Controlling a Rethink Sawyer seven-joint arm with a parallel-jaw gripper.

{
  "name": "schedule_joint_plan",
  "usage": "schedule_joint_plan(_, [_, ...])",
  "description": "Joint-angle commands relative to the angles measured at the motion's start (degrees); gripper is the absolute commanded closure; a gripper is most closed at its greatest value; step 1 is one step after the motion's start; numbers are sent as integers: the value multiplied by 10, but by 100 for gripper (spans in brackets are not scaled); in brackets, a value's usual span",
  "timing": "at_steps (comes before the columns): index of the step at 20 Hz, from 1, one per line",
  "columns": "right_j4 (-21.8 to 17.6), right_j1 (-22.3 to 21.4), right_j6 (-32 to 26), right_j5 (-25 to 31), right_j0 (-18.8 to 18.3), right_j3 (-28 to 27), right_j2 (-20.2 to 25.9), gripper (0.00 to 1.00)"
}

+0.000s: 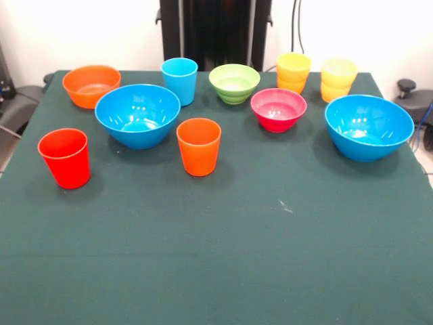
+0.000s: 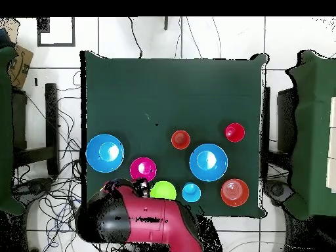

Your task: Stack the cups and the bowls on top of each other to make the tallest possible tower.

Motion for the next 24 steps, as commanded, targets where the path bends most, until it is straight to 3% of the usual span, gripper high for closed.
schedule_joint_plan(1, [-25,15,14,62,-23,-16,18,0])
schedule_joint_plan(24, [-61,46,-74,15,-151,2,82,0])
